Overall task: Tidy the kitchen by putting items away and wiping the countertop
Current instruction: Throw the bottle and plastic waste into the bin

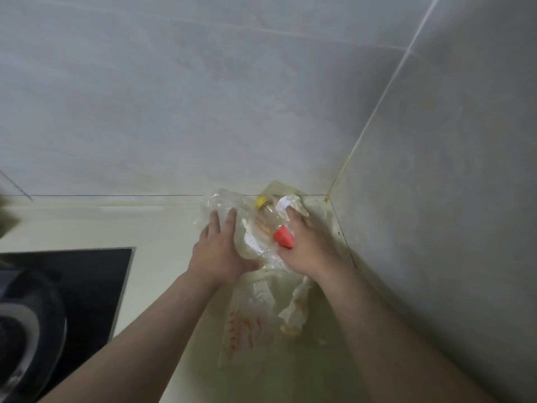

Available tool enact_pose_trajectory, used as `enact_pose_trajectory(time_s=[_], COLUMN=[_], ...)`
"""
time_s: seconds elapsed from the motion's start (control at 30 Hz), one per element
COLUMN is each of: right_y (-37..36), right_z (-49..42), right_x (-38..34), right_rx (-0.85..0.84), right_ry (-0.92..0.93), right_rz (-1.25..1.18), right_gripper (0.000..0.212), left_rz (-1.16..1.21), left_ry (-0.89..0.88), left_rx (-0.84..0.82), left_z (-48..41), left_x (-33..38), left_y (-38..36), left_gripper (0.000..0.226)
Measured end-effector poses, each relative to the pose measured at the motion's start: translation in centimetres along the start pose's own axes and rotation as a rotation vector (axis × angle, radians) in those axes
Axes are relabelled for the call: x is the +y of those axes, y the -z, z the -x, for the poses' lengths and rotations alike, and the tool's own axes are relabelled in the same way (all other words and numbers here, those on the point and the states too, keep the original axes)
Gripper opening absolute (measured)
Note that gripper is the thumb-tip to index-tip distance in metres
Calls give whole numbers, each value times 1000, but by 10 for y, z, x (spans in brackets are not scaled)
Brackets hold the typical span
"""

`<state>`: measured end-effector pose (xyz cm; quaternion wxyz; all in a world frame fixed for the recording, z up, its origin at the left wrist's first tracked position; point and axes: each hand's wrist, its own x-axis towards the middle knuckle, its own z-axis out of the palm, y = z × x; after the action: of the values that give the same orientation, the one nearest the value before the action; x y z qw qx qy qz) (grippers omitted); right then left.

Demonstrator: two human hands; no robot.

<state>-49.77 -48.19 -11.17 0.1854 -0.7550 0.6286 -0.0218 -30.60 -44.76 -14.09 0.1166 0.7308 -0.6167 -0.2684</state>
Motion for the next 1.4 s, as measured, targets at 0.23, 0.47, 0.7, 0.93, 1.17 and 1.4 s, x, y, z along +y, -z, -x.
enact_pose_trajectory(time_s=[0.23,0.47,0.7,0.93,1.17,1.4], right_y=[-10,-8,4,16,23,43], right_z=[-2,0,20,60,100,145], right_x=[5,7,5,-17,-38,-67], right_rx=[98,125,172,207,214,185], right_ry=[-11,16,-31,-23,-20,4], right_rz=[12,-66,-242,-264,-362,-344], right_gripper=[85,83,89,88,91,91], left_rz=[-107,-33,81,172,249,327], left_ry=[-52,-66,-60,-57,-16,30], left_rx=[130,102,157,260,260,260], left_z=[-22,-31,-13,40,81,135], left_x=[12,26,15,-5,-17,-19], left_y=[-17,-22,-2,26,52,86], left_gripper=[120,42,11,7,9,9])
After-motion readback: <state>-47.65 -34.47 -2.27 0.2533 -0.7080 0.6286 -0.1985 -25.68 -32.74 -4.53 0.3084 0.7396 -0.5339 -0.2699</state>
